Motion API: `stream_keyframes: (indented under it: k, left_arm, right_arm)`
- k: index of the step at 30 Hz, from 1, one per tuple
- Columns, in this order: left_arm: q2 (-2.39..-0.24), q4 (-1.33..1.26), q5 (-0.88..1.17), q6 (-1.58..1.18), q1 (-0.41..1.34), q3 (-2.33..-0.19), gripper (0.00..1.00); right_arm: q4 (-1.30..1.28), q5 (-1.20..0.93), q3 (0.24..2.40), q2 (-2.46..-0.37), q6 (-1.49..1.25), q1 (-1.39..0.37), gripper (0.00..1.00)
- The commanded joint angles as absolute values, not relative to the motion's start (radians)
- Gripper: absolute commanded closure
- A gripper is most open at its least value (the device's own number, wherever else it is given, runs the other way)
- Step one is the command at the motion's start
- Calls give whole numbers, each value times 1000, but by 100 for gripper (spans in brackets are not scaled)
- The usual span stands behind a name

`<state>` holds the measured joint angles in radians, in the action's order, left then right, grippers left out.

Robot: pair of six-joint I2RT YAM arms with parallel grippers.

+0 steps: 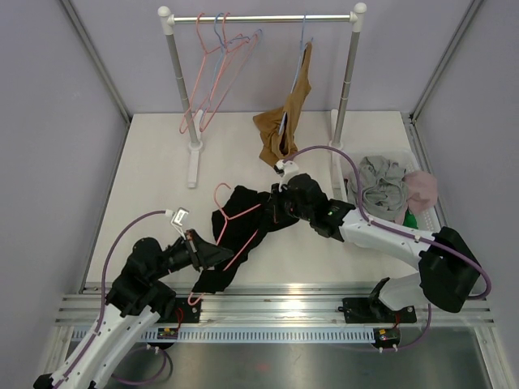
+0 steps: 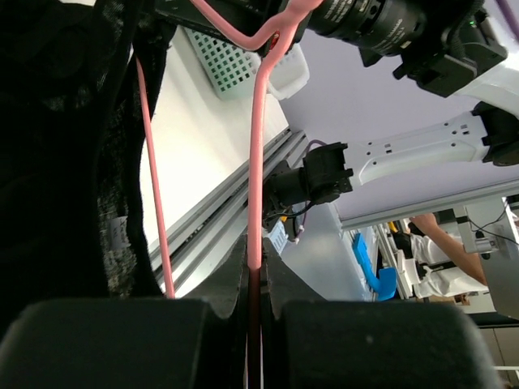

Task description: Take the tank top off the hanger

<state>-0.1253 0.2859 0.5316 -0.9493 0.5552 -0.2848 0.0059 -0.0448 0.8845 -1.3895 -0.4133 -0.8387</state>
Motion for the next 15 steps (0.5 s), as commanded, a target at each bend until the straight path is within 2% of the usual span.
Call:
stream_keyframes:
  k: [1,9,15]
  left_arm:
    - [-127,333,516,-891,560,-339,100]
    - [-138,434,498,-819,560,-391,100]
    - [-130,411,568,-825,560,-400,100]
  right_arm:
    - [22,46,910,-1352,-377,-847,100]
    - [-190,305,940,-1311,-334,-815,100]
    - [-294,284,1014,-1370,-336,-651,100]
